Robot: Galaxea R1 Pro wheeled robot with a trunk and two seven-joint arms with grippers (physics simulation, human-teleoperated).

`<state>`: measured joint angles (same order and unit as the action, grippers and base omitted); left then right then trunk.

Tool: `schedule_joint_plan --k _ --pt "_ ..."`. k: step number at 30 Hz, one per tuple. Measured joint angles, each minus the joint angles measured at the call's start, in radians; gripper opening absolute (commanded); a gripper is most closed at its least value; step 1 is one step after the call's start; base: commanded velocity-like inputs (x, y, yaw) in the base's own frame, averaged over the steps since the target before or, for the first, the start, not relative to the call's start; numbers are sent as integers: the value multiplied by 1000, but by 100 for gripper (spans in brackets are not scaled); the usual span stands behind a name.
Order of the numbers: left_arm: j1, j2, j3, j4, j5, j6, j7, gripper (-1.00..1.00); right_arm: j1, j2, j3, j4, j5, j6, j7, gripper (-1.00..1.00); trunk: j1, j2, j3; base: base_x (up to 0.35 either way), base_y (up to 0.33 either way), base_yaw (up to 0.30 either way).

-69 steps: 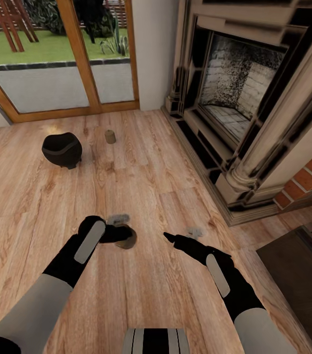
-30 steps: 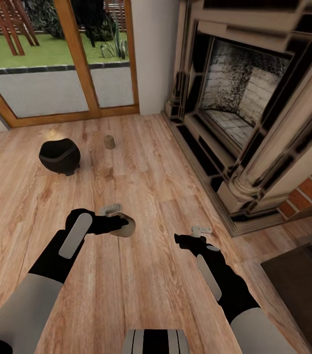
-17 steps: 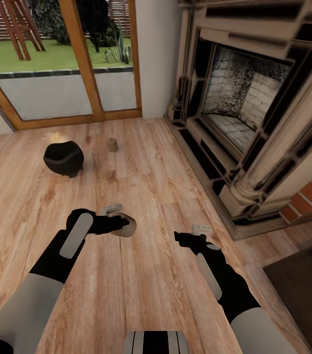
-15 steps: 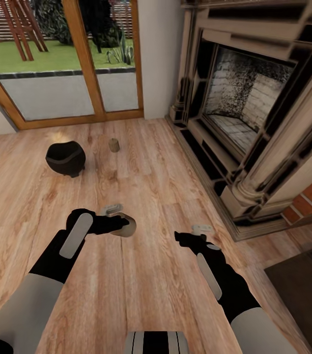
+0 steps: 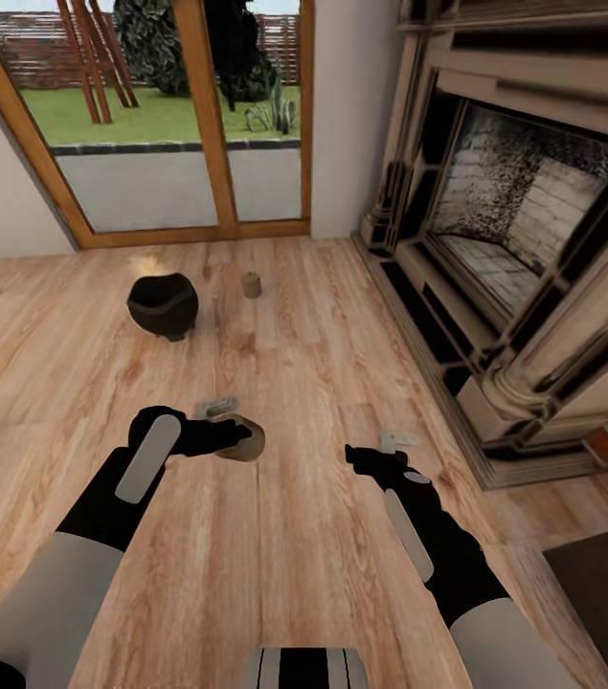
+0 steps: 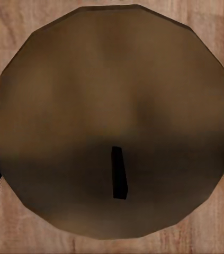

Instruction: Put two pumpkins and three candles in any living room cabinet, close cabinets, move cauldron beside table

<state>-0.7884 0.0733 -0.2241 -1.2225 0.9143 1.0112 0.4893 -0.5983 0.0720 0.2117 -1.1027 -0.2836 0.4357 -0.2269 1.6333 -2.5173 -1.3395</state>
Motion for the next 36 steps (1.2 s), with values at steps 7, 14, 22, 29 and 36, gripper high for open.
schedule_joint_plan --k 7,14,22,29,36 --pt "0 3 0 0 -1 0 0 -100 0 0 0 0 0 0 0 100 0 0 9 0 0 205" --pt "0 0 0 1 0 0 0 -100 0 0 0 0 0 -1 0 100 0 0 17 0 0 179" --pt "0 -3 -1 1 1 -1 0 -100 0 -1 -1 -18 0 -2 1 100 0 0 30 0 0 24" --pt "0 -3 -1 1 1 -2 0 -100 0 -1 -2 -25 0 -2 1 100 0 0 41 0 0 0" --pt "0 -2 -1 1 1 -2 0 -100 0 -1 -2 -25 0 -2 1 100 0 0 52 0 0 0"
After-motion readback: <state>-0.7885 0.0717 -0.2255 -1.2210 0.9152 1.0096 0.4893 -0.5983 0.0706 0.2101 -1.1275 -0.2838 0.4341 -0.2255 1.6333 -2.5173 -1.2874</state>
